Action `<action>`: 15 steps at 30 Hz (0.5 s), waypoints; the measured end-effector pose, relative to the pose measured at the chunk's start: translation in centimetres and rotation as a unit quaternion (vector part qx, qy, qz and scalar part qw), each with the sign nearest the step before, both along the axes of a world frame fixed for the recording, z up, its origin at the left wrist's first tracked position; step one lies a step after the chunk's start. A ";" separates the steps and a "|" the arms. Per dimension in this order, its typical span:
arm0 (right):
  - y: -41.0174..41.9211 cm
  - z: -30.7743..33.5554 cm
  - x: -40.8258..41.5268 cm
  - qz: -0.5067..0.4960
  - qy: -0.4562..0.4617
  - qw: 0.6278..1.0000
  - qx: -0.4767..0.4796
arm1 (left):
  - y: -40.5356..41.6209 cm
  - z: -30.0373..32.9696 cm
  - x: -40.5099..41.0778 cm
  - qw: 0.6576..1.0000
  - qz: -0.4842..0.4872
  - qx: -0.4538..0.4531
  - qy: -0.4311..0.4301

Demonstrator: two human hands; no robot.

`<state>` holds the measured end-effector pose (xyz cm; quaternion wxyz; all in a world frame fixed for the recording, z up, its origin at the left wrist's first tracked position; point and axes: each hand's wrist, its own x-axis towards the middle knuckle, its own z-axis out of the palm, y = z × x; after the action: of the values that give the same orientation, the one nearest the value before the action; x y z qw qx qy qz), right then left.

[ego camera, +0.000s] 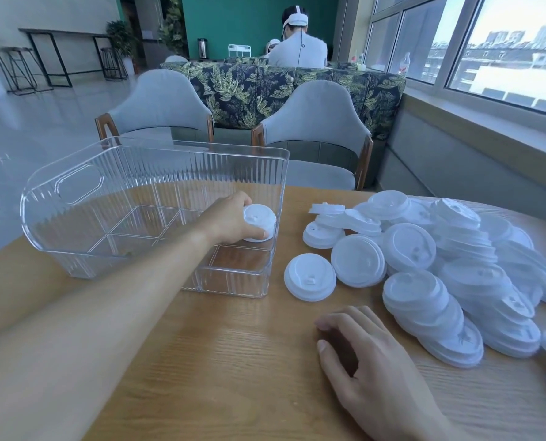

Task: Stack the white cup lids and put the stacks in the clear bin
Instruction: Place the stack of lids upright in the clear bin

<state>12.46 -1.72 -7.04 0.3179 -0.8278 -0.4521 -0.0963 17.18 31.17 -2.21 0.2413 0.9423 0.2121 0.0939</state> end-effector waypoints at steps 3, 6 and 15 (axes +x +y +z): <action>0.0 0.0 0.0 0.002 -0.001 1.000 -0.002 | 0.1 -0.2 0.2 1.000 0.002 0.011 0.002; 0.0 0.0 0.0 0.002 0.003 1.000 -0.005 | 0.3 -0.4 0.4 1.000 0.005 0.014 0.005; -0.1 0.0 0.0 0.003 0.003 1.000 -0.014 | 0.3 -0.1 0.6 1.000 0.002 0.019 0.020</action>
<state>12.43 -1.78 -7.01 0.3078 -0.8312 -0.4549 -0.0860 17.79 31.47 -2.34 0.2192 0.9479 0.2171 0.0796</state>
